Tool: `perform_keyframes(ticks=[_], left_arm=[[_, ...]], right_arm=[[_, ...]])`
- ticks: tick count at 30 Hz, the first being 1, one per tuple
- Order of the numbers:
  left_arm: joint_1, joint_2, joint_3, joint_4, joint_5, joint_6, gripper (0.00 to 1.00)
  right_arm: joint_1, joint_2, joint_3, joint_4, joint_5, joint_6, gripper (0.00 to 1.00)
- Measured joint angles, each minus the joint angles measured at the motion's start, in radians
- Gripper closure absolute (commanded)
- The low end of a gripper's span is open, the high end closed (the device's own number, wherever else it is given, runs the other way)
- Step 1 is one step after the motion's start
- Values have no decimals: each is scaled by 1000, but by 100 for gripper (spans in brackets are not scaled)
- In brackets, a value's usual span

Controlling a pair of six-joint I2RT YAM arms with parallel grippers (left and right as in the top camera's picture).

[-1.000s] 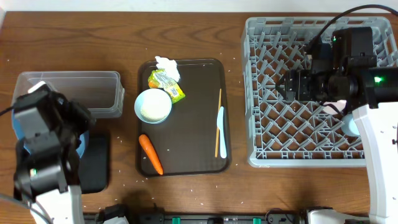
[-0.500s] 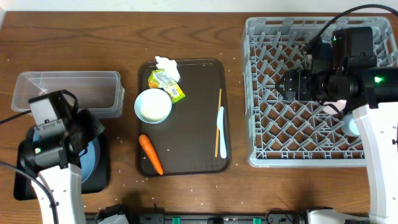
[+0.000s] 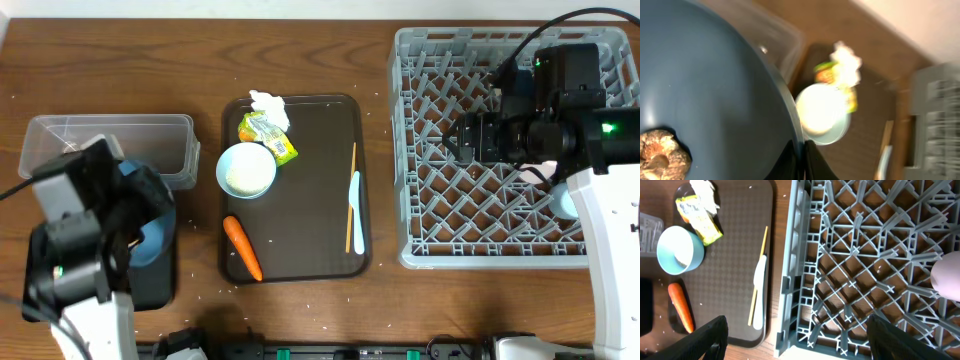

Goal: Sort waste into correct bins and load items into the dishwasher rack
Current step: 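Tilt the blue plate with the left gripper to drop the scrap onto the black tray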

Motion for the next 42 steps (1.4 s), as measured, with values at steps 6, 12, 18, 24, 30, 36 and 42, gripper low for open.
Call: perform_keyframes(ticks=[6,12,18,24,30,36,42], left_arm=[[116,-71,0,-9,130,-8,93],[184,-68,0,53,292,-3,94],[271,-68,0,73,468,-19,94],[359,-68,0,70,608,-38,94],[458,-76,0,69,697,-85,94],[524,-105,0,46,729,-109,94],[619,-106,0,69,836,-113,94]], right_arm=[[0,0,0,0,0,0,17],[0,0,0,0,0,0,16],[0,0,0,0,0,0,15],[0,0,0,0,0,0,15],[0,0,0,-3,0,0,15],[0,0,0,-4,0,0,15],[0,0,0,-4,0,0,15]])
